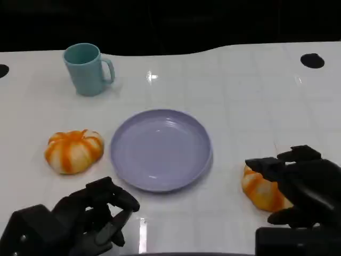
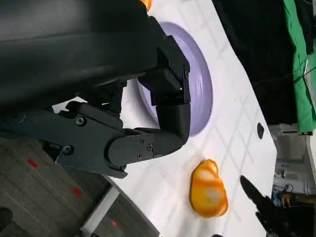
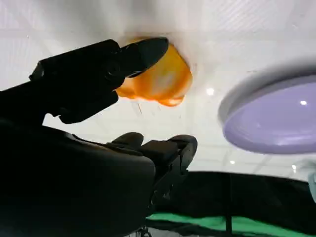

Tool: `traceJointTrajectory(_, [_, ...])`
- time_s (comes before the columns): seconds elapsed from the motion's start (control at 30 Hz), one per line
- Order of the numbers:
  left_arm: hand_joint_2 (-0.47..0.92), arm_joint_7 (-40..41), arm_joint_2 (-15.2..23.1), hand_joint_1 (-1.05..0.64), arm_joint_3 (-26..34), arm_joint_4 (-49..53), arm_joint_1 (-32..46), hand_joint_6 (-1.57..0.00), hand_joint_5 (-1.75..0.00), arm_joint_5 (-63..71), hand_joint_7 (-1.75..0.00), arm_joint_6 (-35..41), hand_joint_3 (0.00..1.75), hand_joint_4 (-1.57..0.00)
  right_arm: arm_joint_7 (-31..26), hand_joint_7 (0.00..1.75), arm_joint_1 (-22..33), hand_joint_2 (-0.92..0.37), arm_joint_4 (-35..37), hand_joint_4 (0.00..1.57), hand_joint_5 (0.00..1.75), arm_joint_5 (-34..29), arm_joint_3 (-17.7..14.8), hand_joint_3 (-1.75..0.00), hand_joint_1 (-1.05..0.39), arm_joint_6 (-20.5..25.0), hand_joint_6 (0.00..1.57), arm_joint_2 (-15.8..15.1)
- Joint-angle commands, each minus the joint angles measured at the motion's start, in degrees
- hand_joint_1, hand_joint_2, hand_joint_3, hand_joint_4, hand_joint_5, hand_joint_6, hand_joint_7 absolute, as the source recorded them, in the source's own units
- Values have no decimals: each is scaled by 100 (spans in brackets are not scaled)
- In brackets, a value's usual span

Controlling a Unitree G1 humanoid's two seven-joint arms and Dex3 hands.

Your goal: Grasp the bread from the table and place it into the plate.

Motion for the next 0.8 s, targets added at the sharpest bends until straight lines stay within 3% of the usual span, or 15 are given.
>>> traceJointTrajectory(0.03, [92, 43, 24, -39, 23, -125, 42, -55, -175, -9, -138, 79, 48, -62, -201, 4, -418, -89, 819, 2, 59, -28, 186, -2, -54, 54, 37, -47])
traceJointTrajectory(0.37, [92, 99, -11, -41, -4, -223, 95, -56, -175, 29, -137, 129, 46, -62, -864, 2, -1143, -92, 2401, 13, 47, 59, 645, -7, -55, 133, 42, 138])
traceJointTrajectory(0.5, [92, 98, -19, -42, -6, -256, 115, -57, -175, 26, -137, 146, 46, -62, -1485, 7, -1287, -92, 2847, 37, 44, 297, 645, -8, -51, -93, 59, 236])
traceJointTrajectory(0.53, [92, 101, -20, -42, -6, -262, 119, -57, -175, 31, -137, 146, 46, -62, -1721, 13, -1293, -92, 2934, 59, 55, 459, 587, -6, -44, -255, 75, 269])
traceJointTrajectory(0.57, [92, 101, -17, -41, -9, -267, 121, -57, -175, 44, -137, 136, 46, -62, -2039, 16, -1281, -92, 3030, 72, 76, 708, 477, -5, -36, -507, 90, 335])
traceJointTrajectory(0.6, [92, 101, -14, -41, -11, -271, 122, -57, -175, 53, -137, 129, 46, -62, -2261, 20, -1277, -92, 3105, 81, 103, 891, 410, -5, -28, -688, 104, 370])
traceJointTrajectory(0.63, [92, 93, -9, -41, -14, -266, 122, -57, -175, 62, -137, 97, 46, -62, -2523, 22, -1287, -92, 3202, 85, 118, 1022, 382, -5, -23, -929, 112, 369])
traceJointTrajectory(0.67, [92, 96, -9, -41, -18, -277, 123, -57, -175, 71, -137, 99, 46, -63, -2778, 45, -1311, -88, 3313, 91, 150, 1124, 373, -18, -16, -1177, 117, 357])
traceJointTrajectory(0.7, [92, 99, -9, -41, -19, -287, 123, -57, -175, 76, -137, 106, 47, -63, -2945, 83, -1337, -76, 3402, 94, 162, 1180, 383, -46, -13, -1345, 106, 336])
traceJointTrajectory(0.73, [92, 98, -9, -41, -19, -292, 122, -57, -175, 73, -137, 115, 47, -63, -3147, 115, -1370, -61, 3506, 95, 169, 1228, 391, -77, -11, -1546, 96, 316])
traceJointTrajectory(0.8, [92, 99, -7, -41, -17, -307, 120, -57, -175, 70, -137, 149, 47, -62, -3389, 154, -1414, -44, 3619, 96, 173, 1302, 390, -110, -10, -1783, 82, 306])
